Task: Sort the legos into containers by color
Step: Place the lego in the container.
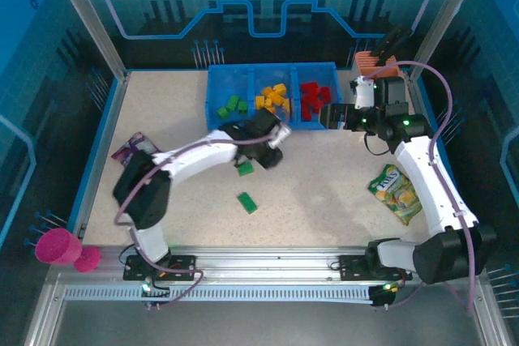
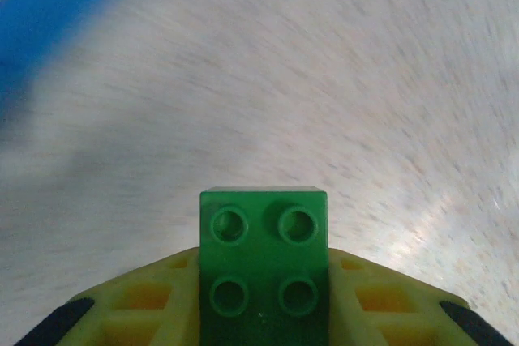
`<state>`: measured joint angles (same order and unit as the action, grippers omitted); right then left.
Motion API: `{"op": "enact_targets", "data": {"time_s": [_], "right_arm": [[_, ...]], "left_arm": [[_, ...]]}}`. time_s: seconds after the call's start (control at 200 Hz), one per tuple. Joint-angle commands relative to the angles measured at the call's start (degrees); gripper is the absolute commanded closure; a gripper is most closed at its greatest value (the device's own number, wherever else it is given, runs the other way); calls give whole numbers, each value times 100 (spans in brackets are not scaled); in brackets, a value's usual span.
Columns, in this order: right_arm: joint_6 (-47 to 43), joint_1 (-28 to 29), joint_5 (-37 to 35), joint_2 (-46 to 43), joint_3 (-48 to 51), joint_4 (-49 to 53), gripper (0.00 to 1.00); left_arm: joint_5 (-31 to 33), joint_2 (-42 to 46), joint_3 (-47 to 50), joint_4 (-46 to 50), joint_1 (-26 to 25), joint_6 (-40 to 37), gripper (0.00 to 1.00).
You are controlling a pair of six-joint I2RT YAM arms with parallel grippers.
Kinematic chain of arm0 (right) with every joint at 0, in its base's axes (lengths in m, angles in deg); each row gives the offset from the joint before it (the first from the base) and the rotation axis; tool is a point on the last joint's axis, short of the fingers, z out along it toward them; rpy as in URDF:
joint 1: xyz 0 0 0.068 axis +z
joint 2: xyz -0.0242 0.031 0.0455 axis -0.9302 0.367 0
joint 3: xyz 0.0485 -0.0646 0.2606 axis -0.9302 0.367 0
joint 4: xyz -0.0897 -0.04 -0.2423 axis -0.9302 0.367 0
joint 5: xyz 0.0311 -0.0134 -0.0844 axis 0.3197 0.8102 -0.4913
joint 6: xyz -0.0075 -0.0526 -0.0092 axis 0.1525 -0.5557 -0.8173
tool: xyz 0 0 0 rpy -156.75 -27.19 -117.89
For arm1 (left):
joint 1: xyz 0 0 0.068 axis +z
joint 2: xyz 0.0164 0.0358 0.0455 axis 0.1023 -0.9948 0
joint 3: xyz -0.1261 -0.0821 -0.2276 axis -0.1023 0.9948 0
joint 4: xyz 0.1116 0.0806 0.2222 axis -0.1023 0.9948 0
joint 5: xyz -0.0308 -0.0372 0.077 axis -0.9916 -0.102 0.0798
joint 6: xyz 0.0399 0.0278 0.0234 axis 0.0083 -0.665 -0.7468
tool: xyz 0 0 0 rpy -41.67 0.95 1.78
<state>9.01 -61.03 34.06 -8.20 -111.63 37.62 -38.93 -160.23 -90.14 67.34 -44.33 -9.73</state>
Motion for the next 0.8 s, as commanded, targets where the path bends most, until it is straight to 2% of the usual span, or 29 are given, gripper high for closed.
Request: {"op": "enact_targets", "data": {"time_s": [0.0,0.11,0.285,0.48,0.635,0.796], "right_arm": [[9,-60,-27,67,226,-156,0],[65,-44,-17,132,415,-264,0],[52,-28,-2,319,538,-336,0],[-9,-23,-38,635,394,-364,1],[-17,9,-3,860,240,-386,1],[-66,53,9,990,141,-309,1]], "left_arm": [[362,481,-65,-179,602,268,74],[478,408,-331,-355,1101,295,74],[638,-238,-1034,-496,1634,424,75],[581,-1450,-2283,-290,1988,758,75],[770,-2524,-3486,182,2193,1003,75],[755,-3237,-4191,314,2453,1294,75]]}}
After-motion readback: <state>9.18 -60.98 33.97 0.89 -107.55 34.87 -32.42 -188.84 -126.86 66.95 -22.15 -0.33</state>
